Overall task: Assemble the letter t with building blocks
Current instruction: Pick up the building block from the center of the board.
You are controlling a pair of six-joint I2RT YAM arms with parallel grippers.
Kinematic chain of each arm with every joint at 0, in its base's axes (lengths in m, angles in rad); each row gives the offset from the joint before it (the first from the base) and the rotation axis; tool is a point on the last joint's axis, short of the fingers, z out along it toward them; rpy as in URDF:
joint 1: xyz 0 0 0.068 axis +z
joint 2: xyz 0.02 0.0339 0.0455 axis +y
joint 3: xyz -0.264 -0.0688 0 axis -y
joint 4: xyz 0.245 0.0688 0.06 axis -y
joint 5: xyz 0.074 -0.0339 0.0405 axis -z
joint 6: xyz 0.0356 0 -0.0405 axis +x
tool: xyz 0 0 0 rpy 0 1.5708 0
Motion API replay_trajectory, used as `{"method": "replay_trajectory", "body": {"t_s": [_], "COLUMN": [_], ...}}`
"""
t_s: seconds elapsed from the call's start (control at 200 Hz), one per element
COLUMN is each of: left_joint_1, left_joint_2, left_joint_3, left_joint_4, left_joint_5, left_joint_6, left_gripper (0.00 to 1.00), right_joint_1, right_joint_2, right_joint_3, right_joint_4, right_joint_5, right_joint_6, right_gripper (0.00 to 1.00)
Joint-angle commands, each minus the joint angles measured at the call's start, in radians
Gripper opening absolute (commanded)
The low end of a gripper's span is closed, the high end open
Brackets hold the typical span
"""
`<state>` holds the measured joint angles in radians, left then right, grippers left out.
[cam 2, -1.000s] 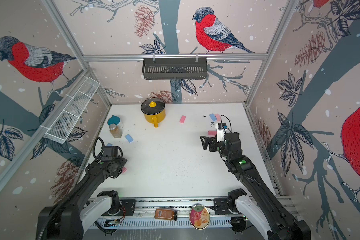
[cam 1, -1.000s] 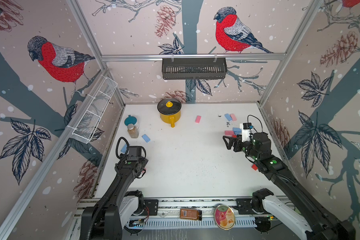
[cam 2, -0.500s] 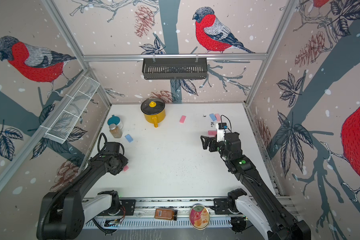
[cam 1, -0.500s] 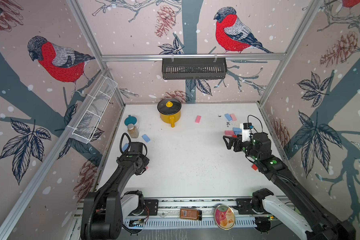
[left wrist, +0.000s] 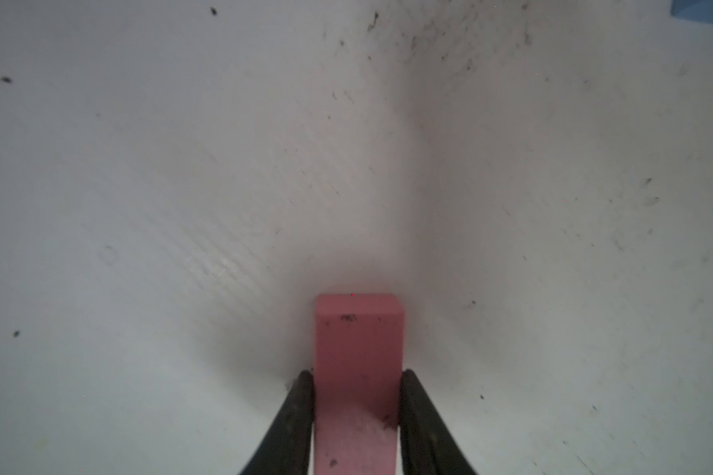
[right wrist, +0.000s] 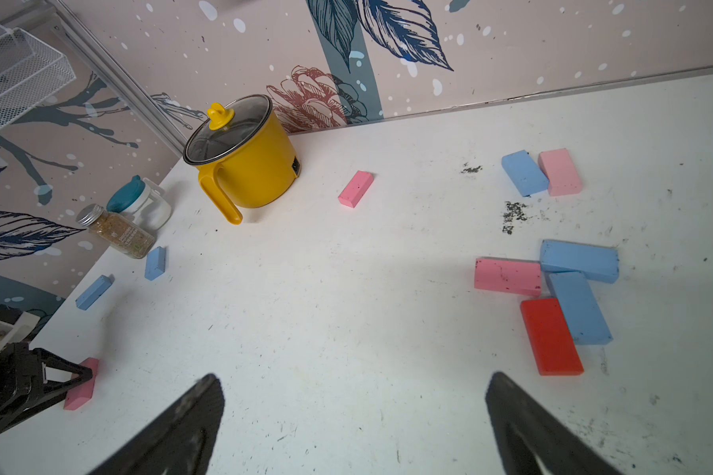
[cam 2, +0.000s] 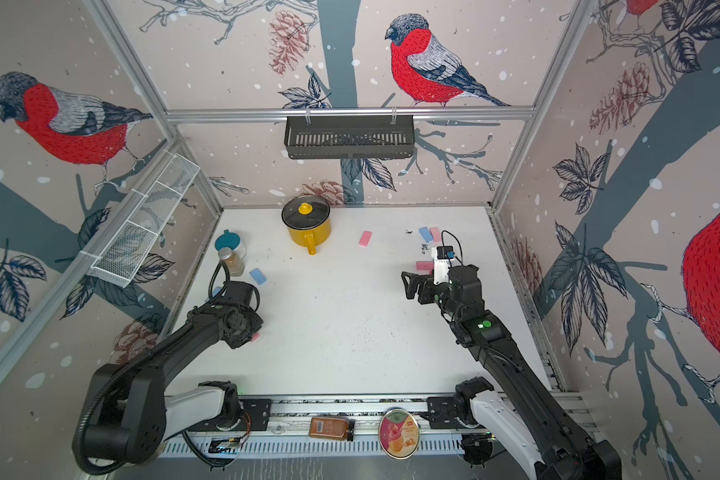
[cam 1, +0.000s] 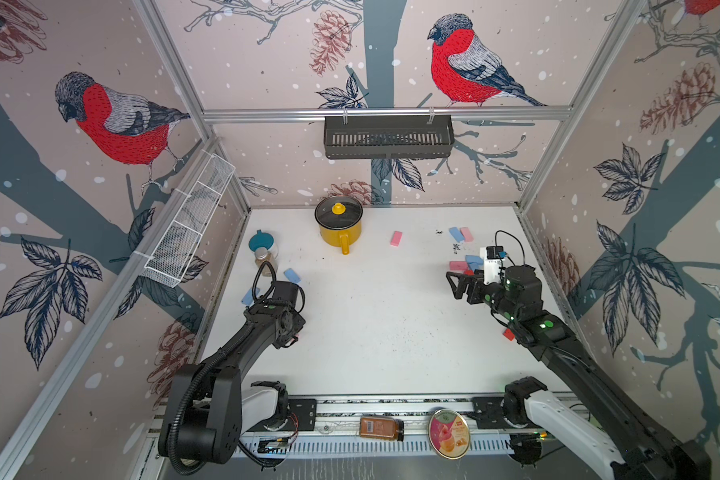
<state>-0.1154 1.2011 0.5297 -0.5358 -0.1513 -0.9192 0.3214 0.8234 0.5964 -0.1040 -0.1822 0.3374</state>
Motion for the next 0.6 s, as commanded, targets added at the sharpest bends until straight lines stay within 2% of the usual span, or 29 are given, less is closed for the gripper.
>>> {"method": "replay_trajectory", "body": {"t_s": [0.0,0.28,0.49,0.595], "left_joint_1": [-0.010,-0.030,-0.039,-0.059], "left_joint_2": [0.007,0.030,0.037,0.023], "left_joint_3": [0.003,0.013,0.009,0.009], "left_joint_4": [-0.066,-0.073,-0.034,0.011], "left_joint_5": [-0.024,-0.053,-0.024,0.020], "left_joint_6": [-0.015,-0.014,0.028,0.085], "left_gripper": [0.36,0.35,0.17,0.15], "right_joint_1": [0.001,0.002,0.001,0.002], "right_joint_2": [-0.005,-0.006,-0.008,-0.009], "right_joint_3": [-0.002,-0.004,-0.004,-0.004], "right_joint_4": [0.021,0.024,0.024,0.023], "right_joint_5": [0.004,0.004,0.006,0.006], "right_joint_6": [0.006,0.007,0.007,0.007], "right_gripper": [1.00,1.00,1.00,1.00]}}
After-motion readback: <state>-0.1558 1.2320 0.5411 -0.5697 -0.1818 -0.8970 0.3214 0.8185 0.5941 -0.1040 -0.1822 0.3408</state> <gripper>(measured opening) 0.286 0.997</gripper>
